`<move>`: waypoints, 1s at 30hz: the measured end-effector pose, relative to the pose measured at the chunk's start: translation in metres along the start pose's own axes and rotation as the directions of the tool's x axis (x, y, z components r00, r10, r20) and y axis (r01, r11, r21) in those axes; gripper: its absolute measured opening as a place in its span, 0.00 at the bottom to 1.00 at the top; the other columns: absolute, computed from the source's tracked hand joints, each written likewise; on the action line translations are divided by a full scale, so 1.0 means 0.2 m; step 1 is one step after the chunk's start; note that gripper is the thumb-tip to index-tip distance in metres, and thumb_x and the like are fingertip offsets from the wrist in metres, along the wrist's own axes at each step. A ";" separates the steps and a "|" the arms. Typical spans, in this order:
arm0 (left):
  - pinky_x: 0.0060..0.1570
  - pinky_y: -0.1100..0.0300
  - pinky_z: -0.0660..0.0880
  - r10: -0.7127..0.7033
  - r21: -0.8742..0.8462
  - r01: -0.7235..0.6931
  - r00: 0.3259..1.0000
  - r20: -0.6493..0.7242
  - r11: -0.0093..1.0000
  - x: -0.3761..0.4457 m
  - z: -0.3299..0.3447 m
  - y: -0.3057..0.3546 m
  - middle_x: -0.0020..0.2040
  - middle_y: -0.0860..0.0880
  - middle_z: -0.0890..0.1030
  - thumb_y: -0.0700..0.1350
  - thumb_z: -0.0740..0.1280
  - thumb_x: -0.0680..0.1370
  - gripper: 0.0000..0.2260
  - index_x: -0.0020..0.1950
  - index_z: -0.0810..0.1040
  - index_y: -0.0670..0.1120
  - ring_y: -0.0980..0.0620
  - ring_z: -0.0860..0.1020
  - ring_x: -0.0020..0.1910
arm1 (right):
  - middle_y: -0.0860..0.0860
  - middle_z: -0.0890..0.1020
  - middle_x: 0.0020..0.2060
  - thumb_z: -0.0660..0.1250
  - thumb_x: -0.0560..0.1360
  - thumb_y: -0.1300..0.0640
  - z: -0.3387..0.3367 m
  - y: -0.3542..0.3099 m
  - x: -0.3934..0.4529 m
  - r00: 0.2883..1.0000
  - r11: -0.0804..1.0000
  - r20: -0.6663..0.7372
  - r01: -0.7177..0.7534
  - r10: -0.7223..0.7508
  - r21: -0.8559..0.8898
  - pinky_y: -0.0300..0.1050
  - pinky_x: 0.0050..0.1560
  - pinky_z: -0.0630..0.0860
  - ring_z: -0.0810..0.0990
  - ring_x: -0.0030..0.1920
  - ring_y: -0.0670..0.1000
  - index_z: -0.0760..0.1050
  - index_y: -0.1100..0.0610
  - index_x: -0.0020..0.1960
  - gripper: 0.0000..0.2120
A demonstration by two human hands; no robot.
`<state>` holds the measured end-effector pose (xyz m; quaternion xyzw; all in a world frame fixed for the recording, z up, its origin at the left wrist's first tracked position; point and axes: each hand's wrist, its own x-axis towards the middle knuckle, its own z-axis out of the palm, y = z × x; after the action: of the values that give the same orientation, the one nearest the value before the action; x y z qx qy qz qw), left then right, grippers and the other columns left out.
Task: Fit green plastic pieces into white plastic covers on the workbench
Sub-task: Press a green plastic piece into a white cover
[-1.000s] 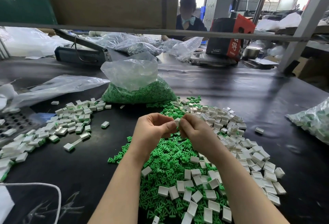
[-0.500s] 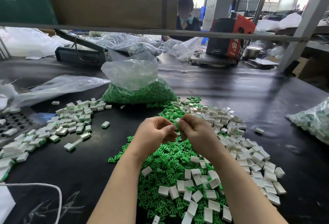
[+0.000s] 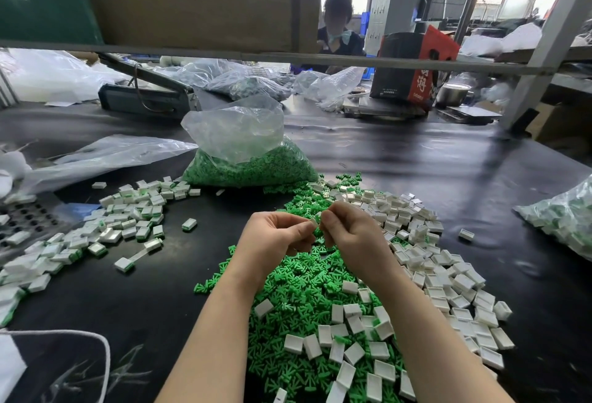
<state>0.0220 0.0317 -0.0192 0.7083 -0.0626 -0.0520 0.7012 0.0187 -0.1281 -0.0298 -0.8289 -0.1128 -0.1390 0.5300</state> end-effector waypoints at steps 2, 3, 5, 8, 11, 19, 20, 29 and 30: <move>0.29 0.68 0.72 -0.002 0.003 0.002 1.000 0.005 1.000 0.00 0.00 0.00 0.35 0.45 0.85 0.42 0.73 0.73 0.02 0.41 0.85 0.44 0.55 0.80 0.31 | 0.49 0.76 0.28 0.63 0.80 0.55 -0.01 0.01 0.00 1.000 1.000 0.014 -0.002 0.002 -0.001 0.40 0.30 0.67 0.70 0.28 0.45 0.72 0.53 0.37 0.13; 0.29 0.68 0.72 -0.003 0.001 0.003 1.000 0.008 1.000 -0.01 0.00 0.00 0.35 0.45 0.85 0.42 0.73 0.74 0.02 0.41 0.85 0.44 0.55 0.80 0.31 | 0.49 0.76 0.28 0.64 0.80 0.55 -0.01 0.01 0.00 1.000 1.000 0.016 -0.002 0.002 0.009 0.40 0.31 0.68 0.71 0.29 0.45 0.72 0.52 0.37 0.13; 0.28 0.68 0.72 -0.008 -0.016 0.008 1.000 0.009 1.000 -0.01 0.00 0.01 0.34 0.45 0.84 0.41 0.73 0.74 0.02 0.42 0.85 0.43 0.55 0.80 0.30 | 0.48 0.75 0.28 0.64 0.80 0.56 0.00 0.01 0.00 1.000 0.999 0.017 0.004 -0.005 0.039 0.38 0.30 0.67 0.70 0.28 0.44 0.72 0.51 0.36 0.13; 0.28 0.68 0.72 0.000 -0.020 0.000 1.000 -0.005 1.000 -0.01 0.00 0.01 0.33 0.44 0.84 0.40 0.73 0.74 0.02 0.41 0.85 0.43 0.54 0.80 0.30 | 0.48 0.75 0.27 0.64 0.80 0.56 0.01 0.00 0.00 0.999 1.000 0.041 0.011 -0.012 0.023 0.37 0.29 0.67 0.70 0.27 0.44 0.72 0.51 0.36 0.13; 0.29 0.67 0.72 0.015 0.022 -0.015 1.000 -0.007 1.000 -0.01 -0.01 0.02 0.33 0.45 0.83 0.39 0.72 0.74 0.04 0.40 0.85 0.44 0.54 0.79 0.30 | 0.49 0.75 0.28 0.63 0.81 0.55 0.00 0.01 -0.01 0.996 0.998 0.093 0.006 0.000 -0.062 0.40 0.30 0.67 0.70 0.28 0.45 0.72 0.54 0.38 0.12; 0.40 0.58 0.79 0.051 0.183 -0.056 0.998 0.033 0.981 0.01 -0.02 -0.01 0.33 0.46 0.83 0.39 0.72 0.75 0.09 0.37 0.85 0.51 0.53 0.79 0.33 | 0.49 0.72 0.29 0.60 0.82 0.56 -0.02 0.01 -0.01 0.963 0.993 0.258 -0.057 0.083 -0.106 0.49 0.36 0.68 0.69 0.33 0.49 0.69 0.52 0.36 0.15; 0.41 0.56 0.80 0.056 0.209 -0.063 0.998 0.039 0.976 0.01 -0.02 -0.01 0.33 0.45 0.84 0.39 0.72 0.75 0.10 0.36 0.85 0.51 0.52 0.79 0.33 | 0.48 0.72 0.30 0.60 0.82 0.57 -0.03 0.00 -0.01 0.956 0.993 0.277 -0.069 0.093 -0.095 0.49 0.36 0.67 0.69 0.33 0.49 0.69 0.52 0.35 0.16; 0.45 0.44 0.79 0.095 0.395 -0.135 0.988 0.118 0.909 0.01 -0.04 -0.03 0.34 0.43 0.83 0.41 0.72 0.75 0.11 0.38 0.85 0.56 0.52 0.77 0.32 | 0.47 0.71 0.29 0.62 0.81 0.56 -0.05 -0.01 -0.02 0.932 0.977 0.356 0.006 0.073 -0.214 0.46 0.34 0.66 0.67 0.31 0.45 0.69 0.51 0.33 0.16; 0.45 0.44 0.79 0.100 0.402 -0.144 0.987 0.128 0.904 0.01 -0.04 -0.03 0.34 0.43 0.83 0.41 0.72 0.75 0.10 0.39 0.85 0.55 0.53 0.77 0.32 | 0.46 0.71 0.29 0.62 0.81 0.56 -0.05 -0.01 -0.02 0.930 0.977 0.361 0.010 0.070 -0.215 0.46 0.34 0.66 0.67 0.30 0.45 0.70 0.51 0.34 0.16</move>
<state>0.0261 0.0399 -0.0250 0.8306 -0.1529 -0.0310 0.5345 0.0127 -0.1369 -0.0263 -0.8938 -0.1813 0.0151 0.4099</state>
